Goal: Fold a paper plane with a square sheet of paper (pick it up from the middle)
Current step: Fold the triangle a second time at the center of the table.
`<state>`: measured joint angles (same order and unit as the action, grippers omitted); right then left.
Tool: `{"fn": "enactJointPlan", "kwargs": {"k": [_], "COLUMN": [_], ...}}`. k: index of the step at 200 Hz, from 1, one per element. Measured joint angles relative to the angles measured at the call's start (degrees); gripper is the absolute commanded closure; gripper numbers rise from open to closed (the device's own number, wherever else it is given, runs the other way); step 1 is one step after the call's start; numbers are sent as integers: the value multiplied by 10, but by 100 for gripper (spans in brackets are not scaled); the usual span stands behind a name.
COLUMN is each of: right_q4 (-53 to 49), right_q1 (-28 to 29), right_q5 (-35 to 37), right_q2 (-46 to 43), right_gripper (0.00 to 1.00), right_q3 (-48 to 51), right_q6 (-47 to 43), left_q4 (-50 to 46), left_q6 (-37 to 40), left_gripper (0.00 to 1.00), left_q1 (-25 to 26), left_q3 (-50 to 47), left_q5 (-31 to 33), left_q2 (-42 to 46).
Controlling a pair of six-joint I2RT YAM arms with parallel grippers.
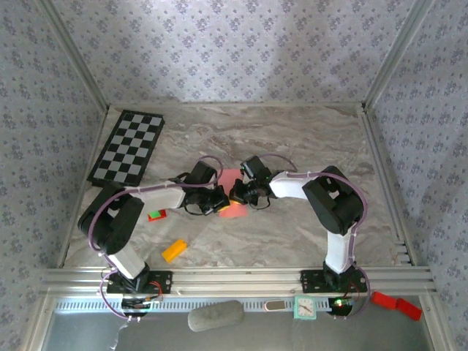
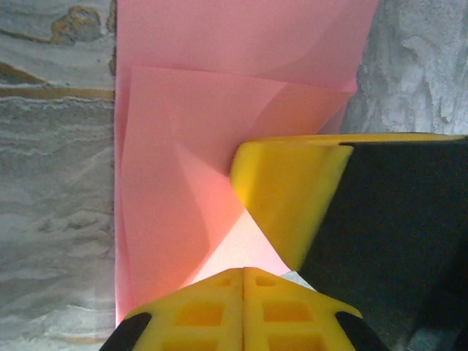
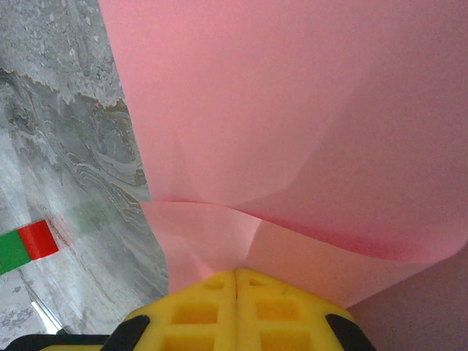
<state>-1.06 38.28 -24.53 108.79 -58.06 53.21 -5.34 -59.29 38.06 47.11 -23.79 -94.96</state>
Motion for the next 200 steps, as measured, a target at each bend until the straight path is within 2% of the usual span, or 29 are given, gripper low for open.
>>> {"fn": "enactJointPlan", "kwargs": {"k": [80, 200], "right_q4": [-5, -15], "right_q1": [0, -3], "right_q5": [1, -4], "right_q2": [1, 5], "right_gripper": [100, 100], "right_q3": [-3, -8], "right_q6": [2, -4], "left_q4": [8, 30], "left_q6": [-1, 41], "left_gripper": [94, 96], "left_q1": [2, -6], "left_q3": [-6, -35], "left_q5": [5, -2], "left_q2": [-24, -14]}}
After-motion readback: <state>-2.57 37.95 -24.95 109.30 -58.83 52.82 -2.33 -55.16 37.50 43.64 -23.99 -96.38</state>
